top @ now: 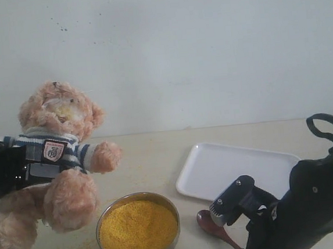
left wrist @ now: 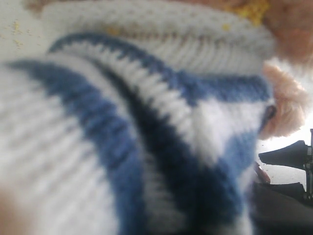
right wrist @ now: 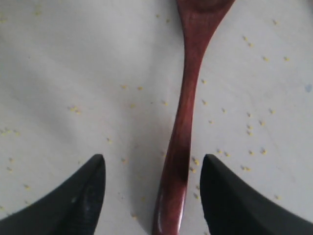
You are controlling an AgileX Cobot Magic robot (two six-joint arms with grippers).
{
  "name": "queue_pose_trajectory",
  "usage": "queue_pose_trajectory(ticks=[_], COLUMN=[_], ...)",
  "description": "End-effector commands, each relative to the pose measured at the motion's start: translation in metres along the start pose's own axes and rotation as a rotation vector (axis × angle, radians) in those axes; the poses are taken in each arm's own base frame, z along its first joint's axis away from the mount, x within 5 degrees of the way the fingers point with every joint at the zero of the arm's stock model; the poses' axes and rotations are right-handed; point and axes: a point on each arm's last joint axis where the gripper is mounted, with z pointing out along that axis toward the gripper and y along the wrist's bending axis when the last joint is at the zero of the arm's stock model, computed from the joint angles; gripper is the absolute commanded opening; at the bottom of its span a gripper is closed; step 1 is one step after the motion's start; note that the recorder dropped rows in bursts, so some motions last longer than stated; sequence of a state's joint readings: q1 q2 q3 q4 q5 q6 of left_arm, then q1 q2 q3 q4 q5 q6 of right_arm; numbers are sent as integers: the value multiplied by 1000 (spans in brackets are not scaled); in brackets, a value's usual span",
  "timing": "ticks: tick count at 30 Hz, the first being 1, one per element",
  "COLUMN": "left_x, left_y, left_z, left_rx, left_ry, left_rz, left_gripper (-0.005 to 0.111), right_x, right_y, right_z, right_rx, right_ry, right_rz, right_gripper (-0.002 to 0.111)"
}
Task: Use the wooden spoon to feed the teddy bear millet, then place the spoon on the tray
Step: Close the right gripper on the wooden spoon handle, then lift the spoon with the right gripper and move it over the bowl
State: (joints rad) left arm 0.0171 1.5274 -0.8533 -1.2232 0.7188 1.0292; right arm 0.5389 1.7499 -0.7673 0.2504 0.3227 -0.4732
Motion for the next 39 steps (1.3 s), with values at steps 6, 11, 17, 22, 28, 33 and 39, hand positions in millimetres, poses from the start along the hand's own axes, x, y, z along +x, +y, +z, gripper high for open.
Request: queue_pose_trajectory(ticks=[6, 11, 17, 22, 28, 33, 39], left_x=[0, 0, 1, 2, -1, -5, -14], left_y=[-3, -4, -6, -6, 0, 6, 20], left_z=[-3, -3, -3, -3, -3, -4, -7], left_rx=[16, 19, 40, 43, -21, -94, -250], left_ry=[-7, -7, 6, 11, -25, -67, -158], left_rz=[2, 1, 1, 25, 75, 73, 63], left_gripper=[4, 4, 4, 4, 4, 4, 4], right_x=[3, 3, 5, 6, 3, -2, -2], right_y=[0, -1, 0, 1, 1, -6, -4], right_z=[11, 11, 10, 10, -6, -47, -93], right_rx=[2, 4, -10, -13, -5, 34, 8], right_ry=[20, 20, 49, 58, 33, -49, -55], right_rz=[0, 19, 44, 47, 17, -7, 7], right_gripper=[46, 22, 12, 0, 0, 0, 0])
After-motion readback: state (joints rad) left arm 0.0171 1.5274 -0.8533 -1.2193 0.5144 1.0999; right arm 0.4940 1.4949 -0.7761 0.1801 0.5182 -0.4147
